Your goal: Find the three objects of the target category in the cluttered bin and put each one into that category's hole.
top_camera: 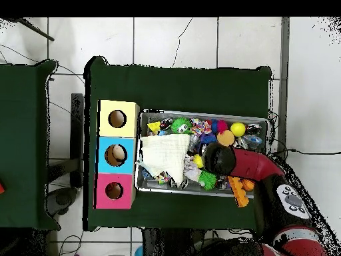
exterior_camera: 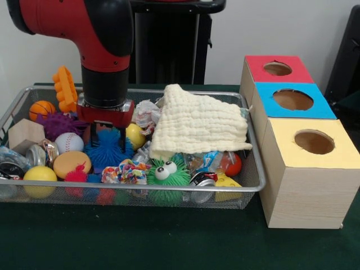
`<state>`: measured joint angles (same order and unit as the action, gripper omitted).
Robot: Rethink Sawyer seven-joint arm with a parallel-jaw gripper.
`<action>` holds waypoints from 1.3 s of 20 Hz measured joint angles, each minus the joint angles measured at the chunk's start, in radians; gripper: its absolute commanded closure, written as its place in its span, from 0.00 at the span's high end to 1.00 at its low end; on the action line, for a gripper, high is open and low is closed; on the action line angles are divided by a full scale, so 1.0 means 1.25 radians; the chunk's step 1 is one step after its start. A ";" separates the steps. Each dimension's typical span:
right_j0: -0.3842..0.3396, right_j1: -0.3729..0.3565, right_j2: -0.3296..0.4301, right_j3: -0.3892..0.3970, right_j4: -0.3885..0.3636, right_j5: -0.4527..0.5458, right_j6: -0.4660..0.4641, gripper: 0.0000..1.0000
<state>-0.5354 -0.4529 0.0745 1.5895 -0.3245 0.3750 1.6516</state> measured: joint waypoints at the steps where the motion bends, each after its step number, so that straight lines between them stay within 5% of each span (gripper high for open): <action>1: 0.002 0.002 0.000 0.000 0.000 -0.003 0.000 1.00; 15: 0.003 0.021 0.000 -0.006 0.000 -0.054 0.000 1.00; 16: 0.003 0.021 0.000 -0.006 0.000 -0.058 0.000 0.00; 26: 0.002 0.021 0.000 -0.007 0.000 -0.061 0.000 0.00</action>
<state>-0.5328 -0.4270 0.0745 1.5808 -0.3243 0.2987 1.6516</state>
